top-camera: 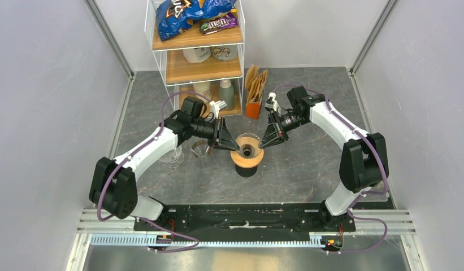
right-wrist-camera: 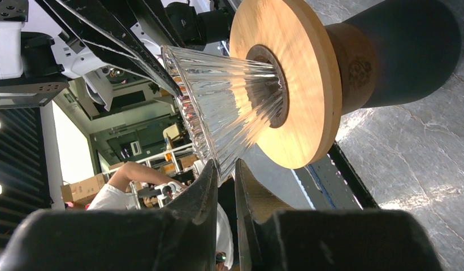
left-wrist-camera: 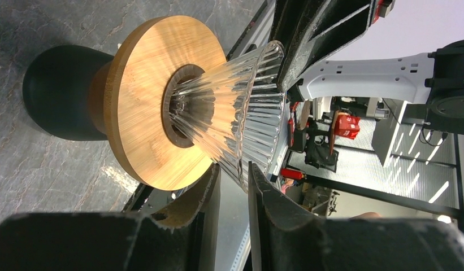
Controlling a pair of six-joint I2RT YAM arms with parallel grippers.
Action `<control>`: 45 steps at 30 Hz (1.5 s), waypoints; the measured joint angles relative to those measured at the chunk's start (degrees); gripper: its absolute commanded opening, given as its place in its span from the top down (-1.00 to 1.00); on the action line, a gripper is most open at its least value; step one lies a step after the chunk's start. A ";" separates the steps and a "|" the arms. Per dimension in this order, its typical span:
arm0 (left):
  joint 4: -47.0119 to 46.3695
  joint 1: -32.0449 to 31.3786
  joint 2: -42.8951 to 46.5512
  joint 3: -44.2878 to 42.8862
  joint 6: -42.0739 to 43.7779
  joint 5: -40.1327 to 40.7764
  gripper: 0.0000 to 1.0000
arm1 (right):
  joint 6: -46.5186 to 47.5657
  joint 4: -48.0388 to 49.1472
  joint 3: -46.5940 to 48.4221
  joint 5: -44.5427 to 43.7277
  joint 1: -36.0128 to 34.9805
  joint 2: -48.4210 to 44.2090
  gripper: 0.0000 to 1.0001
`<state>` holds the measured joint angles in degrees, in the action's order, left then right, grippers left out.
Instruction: Place the coffee filter in the dripper
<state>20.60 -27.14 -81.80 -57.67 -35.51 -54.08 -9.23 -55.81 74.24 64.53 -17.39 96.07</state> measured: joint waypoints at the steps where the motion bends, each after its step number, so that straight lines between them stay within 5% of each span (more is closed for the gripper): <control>1: -0.15 0.02 -0.02 0.15 0.00 -0.07 0.42 | 0.17 -0.42 0.35 -0.13 -0.02 0.22 0.69; 29: -1.31 1.66 -2.89 0.92 -0.07 -4.00 0.36 | 0.35 -3.06 2.73 0.57 -0.13 4.17 0.62; 45: 2.99 1.40 -3.43 -0.96 1.51 -1.05 -0.09 | 4.61 -5.77 5.40 -4.24 -0.50 4.28 0.12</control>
<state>23.59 -25.74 -85.23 -58.63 -34.00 -55.13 -4.62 -61.58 79.64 60.29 -17.89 100.36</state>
